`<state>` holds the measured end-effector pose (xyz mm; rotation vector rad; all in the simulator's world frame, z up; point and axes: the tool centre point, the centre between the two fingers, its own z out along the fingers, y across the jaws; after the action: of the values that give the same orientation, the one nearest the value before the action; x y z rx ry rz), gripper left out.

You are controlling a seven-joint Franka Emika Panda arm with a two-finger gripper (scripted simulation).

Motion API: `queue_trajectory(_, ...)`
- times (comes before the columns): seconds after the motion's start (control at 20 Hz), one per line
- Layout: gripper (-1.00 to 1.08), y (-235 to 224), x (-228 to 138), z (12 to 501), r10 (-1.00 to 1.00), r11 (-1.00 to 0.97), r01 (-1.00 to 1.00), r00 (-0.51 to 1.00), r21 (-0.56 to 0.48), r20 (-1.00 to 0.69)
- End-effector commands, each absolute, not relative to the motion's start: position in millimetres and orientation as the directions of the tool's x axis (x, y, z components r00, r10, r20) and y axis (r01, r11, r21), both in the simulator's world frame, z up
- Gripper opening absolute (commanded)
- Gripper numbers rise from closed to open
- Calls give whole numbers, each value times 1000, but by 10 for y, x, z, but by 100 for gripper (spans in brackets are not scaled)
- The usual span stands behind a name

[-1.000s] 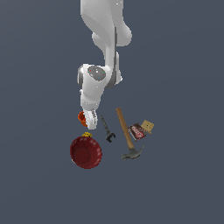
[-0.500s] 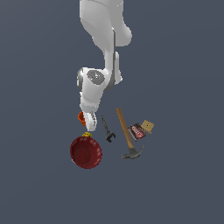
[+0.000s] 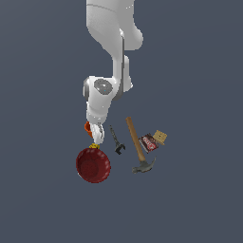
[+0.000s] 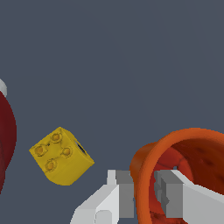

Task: Pick up a designated object from a clutter of objects.

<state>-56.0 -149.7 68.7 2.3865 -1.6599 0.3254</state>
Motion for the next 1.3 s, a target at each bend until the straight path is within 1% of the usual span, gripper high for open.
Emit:
queue_trajectory(0.0, -100, -1497, -557, 688, -891, -340, -939, 339, 50, 301)
queue_trajectory(0.45, -100, -1488, -556, 689, -891, -342, -939, 340, 50, 301)
queue_trajectory(0.7, -100, -1471, -532, 770, -891, -342, -939, 340, 50, 301)
queue_trajectory(0.95, -100, -1427, -472, 963, -891, -342, -938, 341, 50, 300)
queue_trajectory(1.25, -100, -1340, -353, 1350, -892, -343, -938, 342, 50, 297)
